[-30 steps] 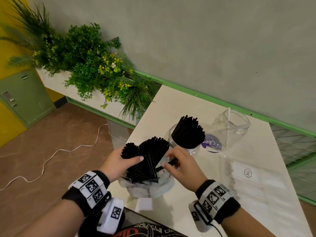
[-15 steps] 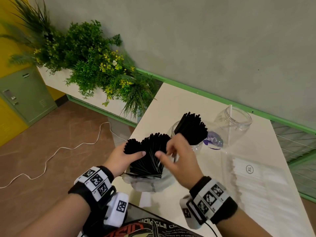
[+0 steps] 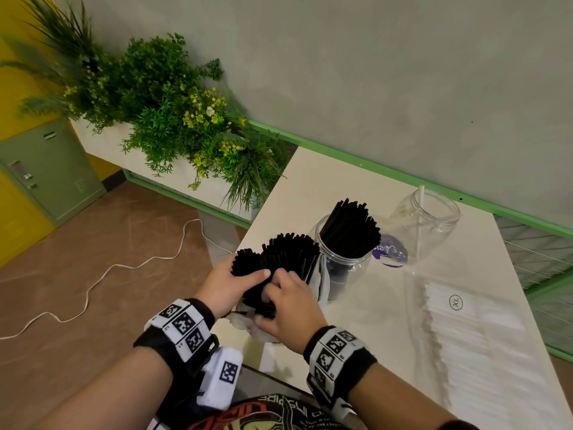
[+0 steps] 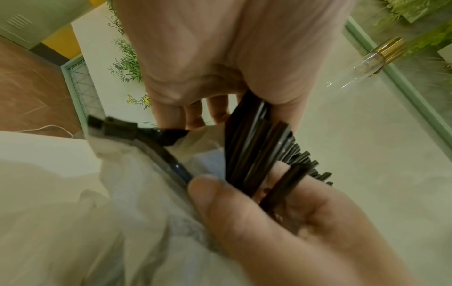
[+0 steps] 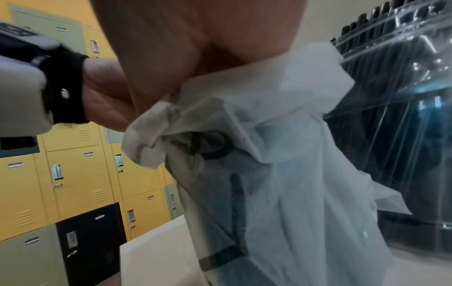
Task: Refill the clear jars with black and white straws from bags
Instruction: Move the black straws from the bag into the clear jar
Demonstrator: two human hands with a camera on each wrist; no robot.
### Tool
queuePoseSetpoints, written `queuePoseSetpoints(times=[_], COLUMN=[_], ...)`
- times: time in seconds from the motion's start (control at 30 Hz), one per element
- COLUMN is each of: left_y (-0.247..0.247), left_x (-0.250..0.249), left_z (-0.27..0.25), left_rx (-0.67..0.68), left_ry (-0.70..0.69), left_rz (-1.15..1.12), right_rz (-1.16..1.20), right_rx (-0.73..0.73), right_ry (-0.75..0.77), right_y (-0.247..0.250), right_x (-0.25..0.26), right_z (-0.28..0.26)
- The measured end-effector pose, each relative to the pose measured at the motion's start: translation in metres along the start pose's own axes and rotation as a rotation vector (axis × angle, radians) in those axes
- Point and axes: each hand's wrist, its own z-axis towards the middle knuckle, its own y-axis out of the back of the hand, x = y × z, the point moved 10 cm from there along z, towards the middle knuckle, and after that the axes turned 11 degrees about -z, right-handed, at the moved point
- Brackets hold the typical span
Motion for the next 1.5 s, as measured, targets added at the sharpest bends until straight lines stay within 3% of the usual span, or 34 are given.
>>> queuePoseSetpoints(times=[0.17,0.27,0.37,0.5,0.57,0.7,0.8,1.03,1.17,1.5], left_y=[-0.004,-0.003,-0.003,0.0,0.0,-0.003,-0.005,-0.006,-0.01,-0.014], left_x=[-0.006,-0.009,-0.008,0.001,0.003,0.001,-0.003,-0.004,-0.004,-0.009], left_z=[-0.003,-0.004,-0.005,-0.002,-0.002,-0.001,-0.001,0.0,-0.002,-0.003], left_rx=[-0.004,-0.003,0.013,0.032,0.046,0.059,0.049,0.061,0.074,0.081], left_ry=[-0.02,-0.032,-0.018,-0.005,0.0,-0.016,-0.031,-0.021,-0.01,-0.024], left_rz=[0.002,-0.002,-0.018,0.0,-0.008,0.02,0.037,0.026,0.018,0.047], right_rz=[0.023,0.086,0.172,0.239,0.325,0.642,0.654,0.645,0.798,0.857], right_rx=[-0.028,-0.249,-0.508,-0.652,-0.607,-0.346,-0.245,-0.382,-0.447,-0.275], right_ry=[0.01,-0.011,-0.201,-0.384,-0.426,-0.427,-0.362,-0.385,-0.443,-0.548], right_y=[0.008,0.044,0.077,0.086,0.079,0.049,0.041,0.054,0.052,0.025], right_x=[-0.004,-0.019,-0.06,-0.09,-0.095,-0.091,-0.08,-0.077,-0.083,-0.079], right_z=[0.001,-0.009,-0.029,-0.047,-0.047,-0.034,-0.026,-0.023,-0.021,-0.008])
